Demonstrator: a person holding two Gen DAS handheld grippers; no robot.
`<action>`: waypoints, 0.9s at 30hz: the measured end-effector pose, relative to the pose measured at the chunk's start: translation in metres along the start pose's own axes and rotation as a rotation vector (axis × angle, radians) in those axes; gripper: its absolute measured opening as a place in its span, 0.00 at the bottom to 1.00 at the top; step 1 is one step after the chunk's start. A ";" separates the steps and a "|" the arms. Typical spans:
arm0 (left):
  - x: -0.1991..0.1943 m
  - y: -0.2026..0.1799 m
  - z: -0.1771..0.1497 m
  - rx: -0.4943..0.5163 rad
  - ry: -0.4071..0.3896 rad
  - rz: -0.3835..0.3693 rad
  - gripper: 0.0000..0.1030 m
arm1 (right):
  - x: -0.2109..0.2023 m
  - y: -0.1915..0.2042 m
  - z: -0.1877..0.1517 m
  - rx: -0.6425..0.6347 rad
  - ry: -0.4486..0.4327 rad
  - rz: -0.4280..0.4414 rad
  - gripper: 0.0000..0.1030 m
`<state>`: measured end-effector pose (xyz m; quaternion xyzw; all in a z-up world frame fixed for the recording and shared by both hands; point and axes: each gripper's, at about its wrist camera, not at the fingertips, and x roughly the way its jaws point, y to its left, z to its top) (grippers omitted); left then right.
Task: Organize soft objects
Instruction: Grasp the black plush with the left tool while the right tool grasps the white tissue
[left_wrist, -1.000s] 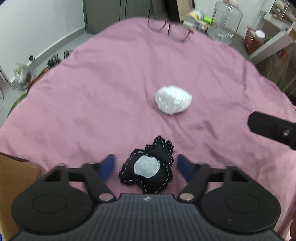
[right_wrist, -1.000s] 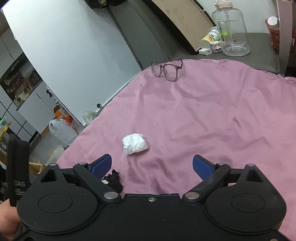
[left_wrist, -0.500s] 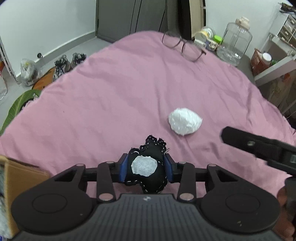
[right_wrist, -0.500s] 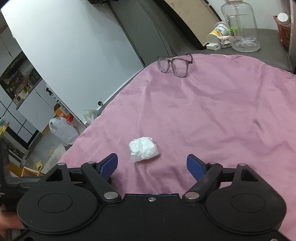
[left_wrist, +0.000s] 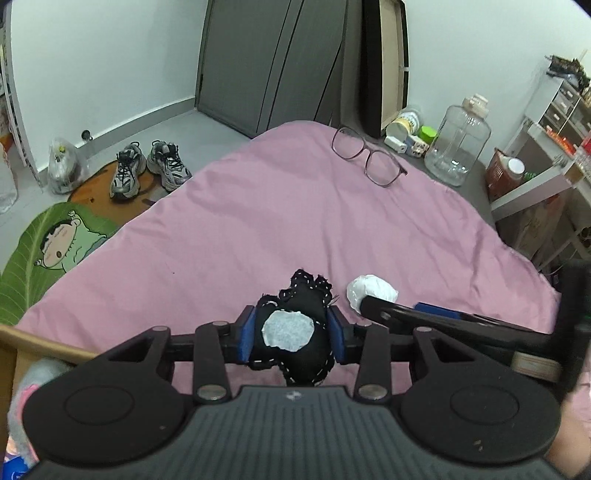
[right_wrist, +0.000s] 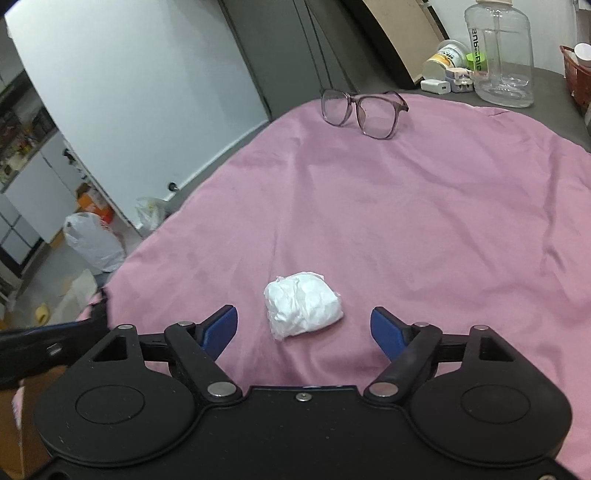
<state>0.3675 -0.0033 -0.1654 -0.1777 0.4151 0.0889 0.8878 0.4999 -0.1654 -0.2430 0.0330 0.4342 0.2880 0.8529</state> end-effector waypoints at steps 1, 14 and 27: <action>-0.003 0.002 0.000 -0.006 0.001 -0.007 0.38 | 0.003 0.003 0.000 0.000 0.005 -0.009 0.67; -0.047 0.041 0.004 -0.088 -0.059 -0.017 0.38 | -0.024 0.028 -0.009 -0.007 0.036 -0.083 0.00; -0.066 0.050 0.001 -0.099 -0.091 0.008 0.39 | -0.017 0.029 -0.001 -0.042 0.011 -0.118 0.54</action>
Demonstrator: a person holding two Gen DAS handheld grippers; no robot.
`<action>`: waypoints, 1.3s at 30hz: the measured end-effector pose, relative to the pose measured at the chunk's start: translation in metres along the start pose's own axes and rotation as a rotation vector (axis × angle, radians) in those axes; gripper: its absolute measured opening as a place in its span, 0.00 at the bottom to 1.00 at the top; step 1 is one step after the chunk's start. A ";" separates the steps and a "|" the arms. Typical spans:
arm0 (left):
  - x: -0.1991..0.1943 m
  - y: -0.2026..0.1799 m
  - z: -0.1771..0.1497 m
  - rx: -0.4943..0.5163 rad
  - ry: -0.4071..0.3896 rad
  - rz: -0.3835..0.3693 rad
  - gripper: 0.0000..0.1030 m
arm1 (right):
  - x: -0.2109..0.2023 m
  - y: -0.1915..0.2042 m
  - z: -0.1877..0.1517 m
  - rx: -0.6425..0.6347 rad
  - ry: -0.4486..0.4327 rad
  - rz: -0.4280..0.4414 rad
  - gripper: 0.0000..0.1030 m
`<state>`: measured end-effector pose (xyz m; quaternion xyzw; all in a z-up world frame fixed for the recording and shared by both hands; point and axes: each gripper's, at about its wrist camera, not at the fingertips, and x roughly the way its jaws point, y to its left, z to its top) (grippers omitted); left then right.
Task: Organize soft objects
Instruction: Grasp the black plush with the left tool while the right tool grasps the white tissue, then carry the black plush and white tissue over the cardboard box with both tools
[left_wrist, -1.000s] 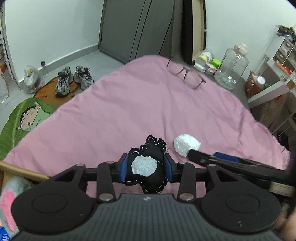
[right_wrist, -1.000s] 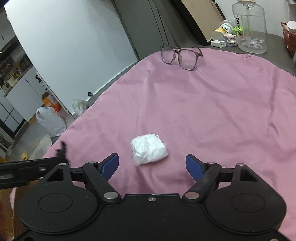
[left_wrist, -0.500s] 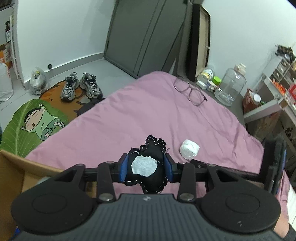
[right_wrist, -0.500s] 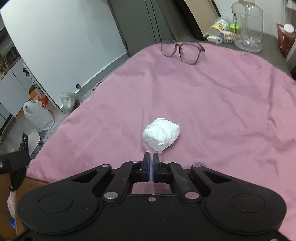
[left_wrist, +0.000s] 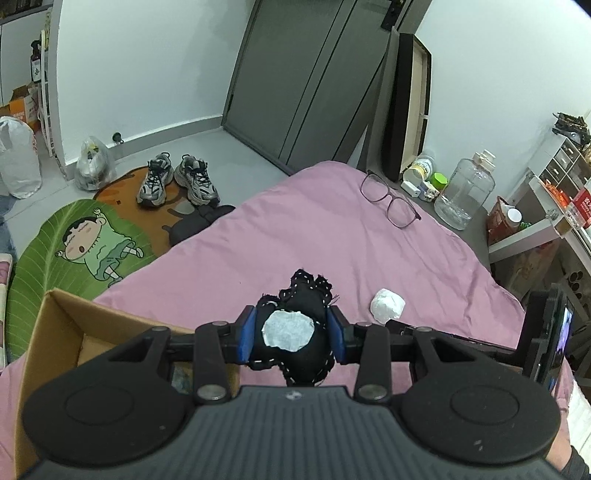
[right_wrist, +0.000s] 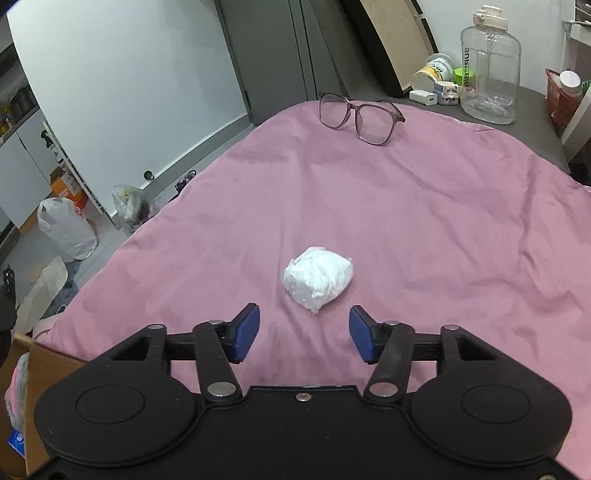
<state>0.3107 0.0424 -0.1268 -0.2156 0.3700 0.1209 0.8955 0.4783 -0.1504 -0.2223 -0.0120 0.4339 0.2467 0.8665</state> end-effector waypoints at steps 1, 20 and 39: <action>0.001 -0.001 0.001 0.001 -0.004 0.008 0.39 | 0.003 -0.001 0.002 -0.004 0.001 0.001 0.55; 0.049 -0.006 0.005 0.009 0.020 0.073 0.39 | 0.048 -0.015 0.009 -0.011 -0.016 -0.028 0.52; -0.022 0.022 0.013 -0.043 -0.027 0.027 0.39 | -0.051 0.031 -0.008 -0.007 -0.070 -0.043 0.52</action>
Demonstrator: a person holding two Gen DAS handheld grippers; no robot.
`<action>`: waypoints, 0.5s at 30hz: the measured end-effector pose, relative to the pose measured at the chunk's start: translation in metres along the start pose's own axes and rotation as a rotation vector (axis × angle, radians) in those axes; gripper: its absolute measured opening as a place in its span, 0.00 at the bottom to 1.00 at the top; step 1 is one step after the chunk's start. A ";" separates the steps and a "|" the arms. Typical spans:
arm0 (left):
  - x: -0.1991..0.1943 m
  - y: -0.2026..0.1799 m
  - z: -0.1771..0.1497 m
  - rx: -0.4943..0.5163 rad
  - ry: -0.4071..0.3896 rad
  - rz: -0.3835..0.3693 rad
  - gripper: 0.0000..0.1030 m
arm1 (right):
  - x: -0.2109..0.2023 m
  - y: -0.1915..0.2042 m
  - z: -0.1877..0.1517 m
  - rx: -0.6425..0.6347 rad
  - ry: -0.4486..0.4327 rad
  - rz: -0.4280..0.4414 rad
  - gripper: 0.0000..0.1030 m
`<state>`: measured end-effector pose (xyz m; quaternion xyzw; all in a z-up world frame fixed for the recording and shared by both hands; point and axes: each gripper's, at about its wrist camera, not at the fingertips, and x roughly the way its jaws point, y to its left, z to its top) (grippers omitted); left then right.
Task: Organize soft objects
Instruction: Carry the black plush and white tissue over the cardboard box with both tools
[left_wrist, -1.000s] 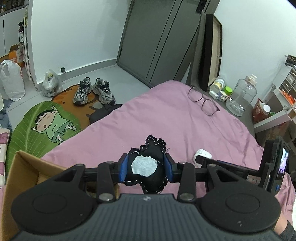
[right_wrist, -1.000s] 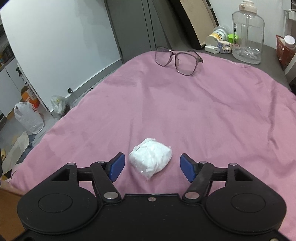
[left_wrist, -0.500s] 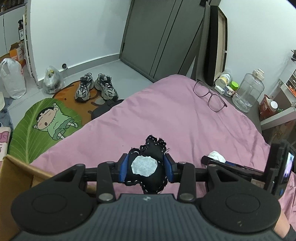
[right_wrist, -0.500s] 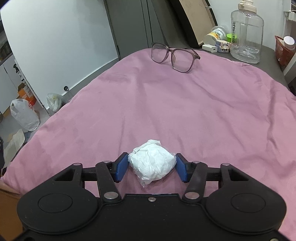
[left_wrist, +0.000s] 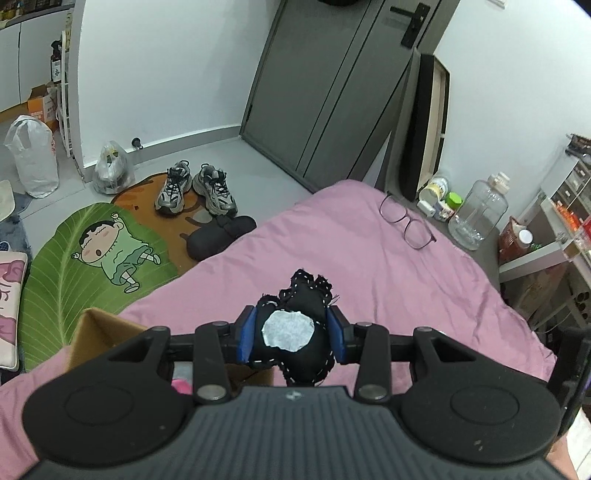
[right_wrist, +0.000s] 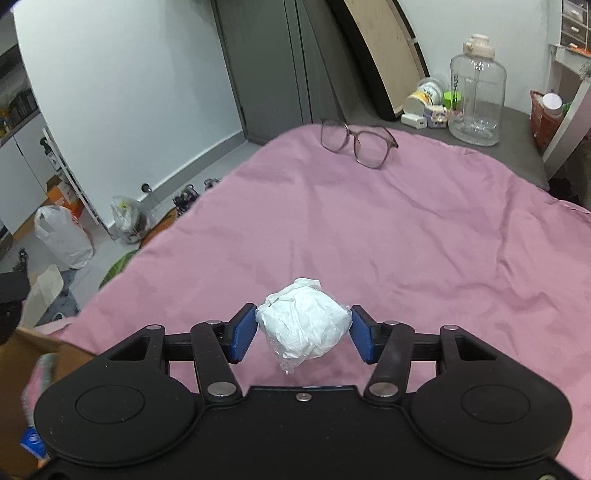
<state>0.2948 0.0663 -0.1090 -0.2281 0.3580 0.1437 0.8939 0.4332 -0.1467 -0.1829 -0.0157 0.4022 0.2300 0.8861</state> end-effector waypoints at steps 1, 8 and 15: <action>-0.004 0.002 0.000 -0.001 -0.003 -0.005 0.39 | -0.005 0.003 0.000 0.000 -0.005 0.000 0.52; -0.035 0.012 -0.001 0.012 -0.020 -0.054 0.39 | -0.042 0.024 -0.003 0.018 -0.031 0.017 0.52; -0.057 0.030 -0.004 0.029 -0.032 -0.077 0.39 | -0.073 0.046 -0.010 0.038 -0.069 0.037 0.52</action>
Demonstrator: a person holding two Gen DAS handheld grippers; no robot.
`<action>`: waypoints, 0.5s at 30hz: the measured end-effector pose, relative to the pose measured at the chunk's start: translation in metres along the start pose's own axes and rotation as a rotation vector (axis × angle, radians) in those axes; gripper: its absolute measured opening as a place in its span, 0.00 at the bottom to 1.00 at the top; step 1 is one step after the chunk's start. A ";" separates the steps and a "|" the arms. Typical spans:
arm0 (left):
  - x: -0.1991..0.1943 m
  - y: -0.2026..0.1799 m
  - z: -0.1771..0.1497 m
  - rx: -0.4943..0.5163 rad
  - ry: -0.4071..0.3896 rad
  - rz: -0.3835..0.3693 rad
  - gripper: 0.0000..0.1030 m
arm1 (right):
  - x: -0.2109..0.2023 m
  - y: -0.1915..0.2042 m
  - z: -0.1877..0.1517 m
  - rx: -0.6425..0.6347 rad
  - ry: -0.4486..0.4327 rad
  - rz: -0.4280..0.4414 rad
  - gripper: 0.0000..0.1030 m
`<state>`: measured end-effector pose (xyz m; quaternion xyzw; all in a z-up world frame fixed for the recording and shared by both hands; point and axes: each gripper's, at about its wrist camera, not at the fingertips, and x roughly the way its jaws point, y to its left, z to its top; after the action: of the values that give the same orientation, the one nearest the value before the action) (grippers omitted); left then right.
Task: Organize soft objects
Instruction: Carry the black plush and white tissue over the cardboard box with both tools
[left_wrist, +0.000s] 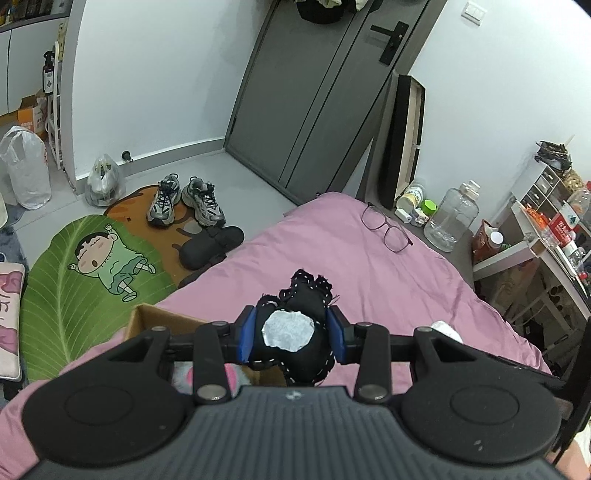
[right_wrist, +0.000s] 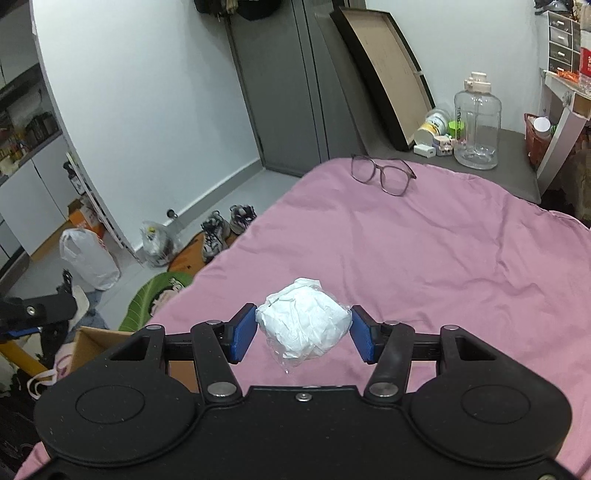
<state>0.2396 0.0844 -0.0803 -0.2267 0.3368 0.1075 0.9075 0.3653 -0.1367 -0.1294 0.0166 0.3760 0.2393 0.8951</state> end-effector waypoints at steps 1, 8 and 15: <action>-0.003 0.003 -0.001 0.000 -0.002 -0.002 0.39 | -0.003 0.002 0.000 0.001 -0.004 0.001 0.52; -0.022 0.026 -0.001 -0.003 -0.014 -0.008 0.39 | -0.025 0.024 -0.008 0.001 -0.037 0.020 0.52; -0.037 0.048 -0.008 0.007 -0.010 -0.010 0.39 | -0.041 0.045 -0.017 -0.007 -0.066 0.043 0.52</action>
<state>0.1910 0.1211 -0.0776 -0.2245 0.3314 0.1027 0.9106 0.3107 -0.1173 -0.1048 0.0297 0.3449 0.2592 0.9016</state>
